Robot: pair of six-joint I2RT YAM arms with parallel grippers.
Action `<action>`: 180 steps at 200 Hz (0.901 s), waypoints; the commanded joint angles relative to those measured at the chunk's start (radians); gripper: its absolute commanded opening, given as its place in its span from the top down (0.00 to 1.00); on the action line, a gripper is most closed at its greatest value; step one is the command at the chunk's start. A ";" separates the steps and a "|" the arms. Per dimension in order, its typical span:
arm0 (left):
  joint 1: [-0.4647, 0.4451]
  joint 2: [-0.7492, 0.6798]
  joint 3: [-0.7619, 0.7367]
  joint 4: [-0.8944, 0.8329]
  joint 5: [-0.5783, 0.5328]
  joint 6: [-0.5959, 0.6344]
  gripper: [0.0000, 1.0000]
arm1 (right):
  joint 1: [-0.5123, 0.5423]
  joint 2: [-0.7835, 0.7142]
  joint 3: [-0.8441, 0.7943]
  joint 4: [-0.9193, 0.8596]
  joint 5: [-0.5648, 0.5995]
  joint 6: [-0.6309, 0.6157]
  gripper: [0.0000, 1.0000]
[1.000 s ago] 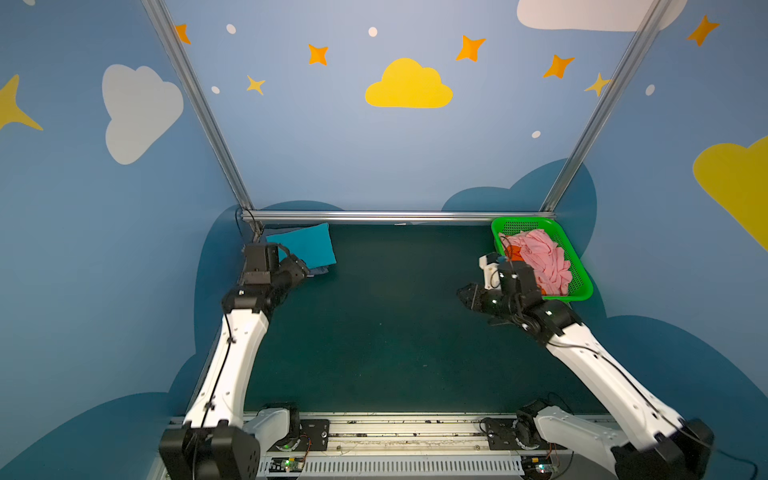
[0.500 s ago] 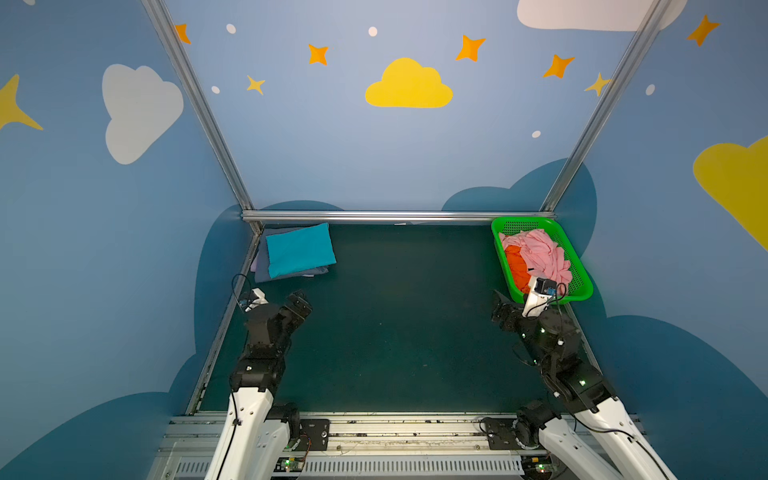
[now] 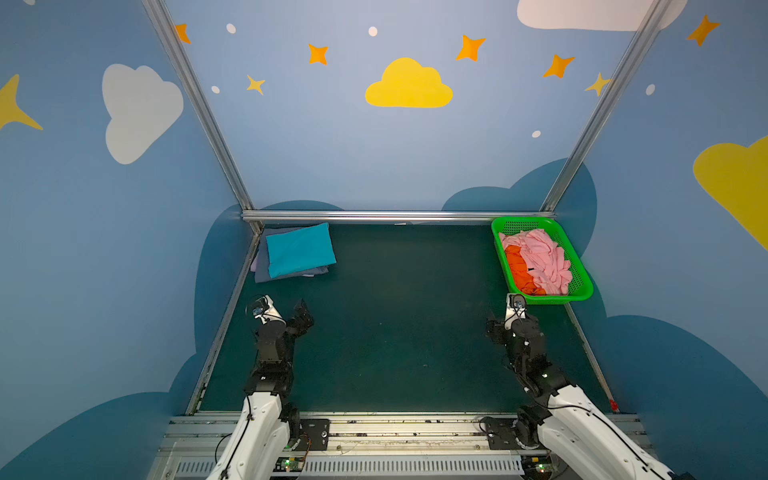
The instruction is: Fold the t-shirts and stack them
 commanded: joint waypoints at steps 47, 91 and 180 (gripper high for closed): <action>-0.005 0.478 0.142 0.246 -0.086 0.063 0.00 | -0.142 0.293 0.048 0.199 -0.079 0.048 0.12; -0.014 0.634 0.238 0.299 -0.016 0.266 0.00 | -0.273 0.578 0.246 0.215 -0.290 0.042 0.12; 0.022 0.786 0.231 0.445 0.160 0.270 0.00 | -0.355 0.743 0.301 0.283 -0.548 -0.021 0.01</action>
